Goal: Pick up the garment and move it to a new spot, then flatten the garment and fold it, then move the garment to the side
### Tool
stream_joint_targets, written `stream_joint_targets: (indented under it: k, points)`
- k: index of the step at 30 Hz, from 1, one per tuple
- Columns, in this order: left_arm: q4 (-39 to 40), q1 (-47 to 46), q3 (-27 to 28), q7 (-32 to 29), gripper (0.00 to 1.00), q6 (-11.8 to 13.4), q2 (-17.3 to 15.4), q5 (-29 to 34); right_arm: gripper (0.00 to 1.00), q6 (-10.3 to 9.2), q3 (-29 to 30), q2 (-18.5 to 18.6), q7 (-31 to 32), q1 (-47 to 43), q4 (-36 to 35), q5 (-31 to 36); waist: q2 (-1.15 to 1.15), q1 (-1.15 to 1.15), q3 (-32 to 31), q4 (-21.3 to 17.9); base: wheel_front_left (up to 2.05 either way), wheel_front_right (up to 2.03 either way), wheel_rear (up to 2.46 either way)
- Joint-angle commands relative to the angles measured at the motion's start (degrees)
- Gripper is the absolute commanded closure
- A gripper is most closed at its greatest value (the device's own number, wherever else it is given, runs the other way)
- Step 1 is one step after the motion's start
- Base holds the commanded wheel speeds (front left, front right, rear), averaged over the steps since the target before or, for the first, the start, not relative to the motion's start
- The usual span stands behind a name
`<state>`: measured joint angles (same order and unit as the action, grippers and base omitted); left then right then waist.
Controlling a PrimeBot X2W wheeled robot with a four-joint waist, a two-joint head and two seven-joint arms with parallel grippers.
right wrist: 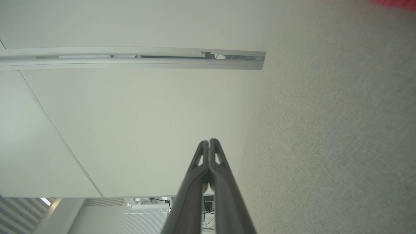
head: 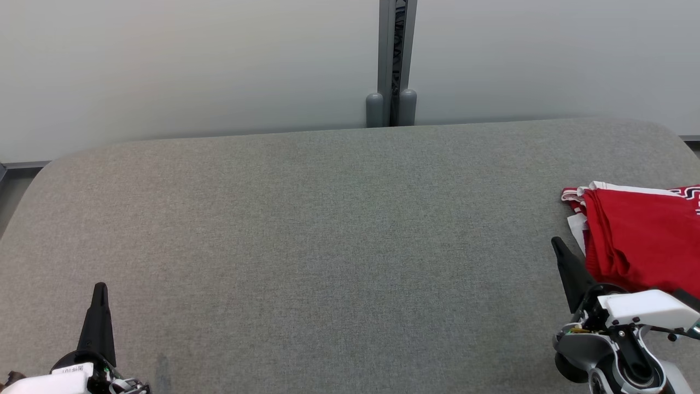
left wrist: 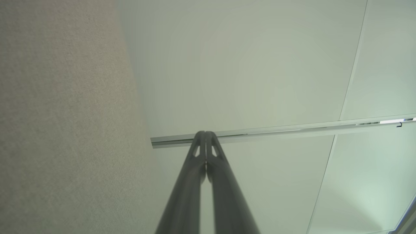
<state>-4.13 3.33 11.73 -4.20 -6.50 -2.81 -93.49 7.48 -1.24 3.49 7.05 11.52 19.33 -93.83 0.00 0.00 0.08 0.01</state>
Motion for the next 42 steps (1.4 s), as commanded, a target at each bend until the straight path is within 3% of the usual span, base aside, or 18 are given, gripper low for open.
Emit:
stream_joint_targets:
  k: [1, 42]
  points:
    - [0.3, -0.4, 0.2, -0.2, 1.00, -0.1, -0.1, -0.4, 1.00, 0.02, 0.1, 0.0, 0.2, 0.6, 0.0, -0.3, 0.00, 0.00, 0.0, 0.0, 0.00, 0.00, 0.00]
    - [0.3, -0.4, 0.2, -0.2, 1.00, -0.1, -0.1, -0.4, 1.00, 0.02, 0.5, -0.3, 0.5, 0.6, 0.1, 0.3, 0.00, 0.00, 0.0, 0.0, 0.00, 0.00, 0.00]
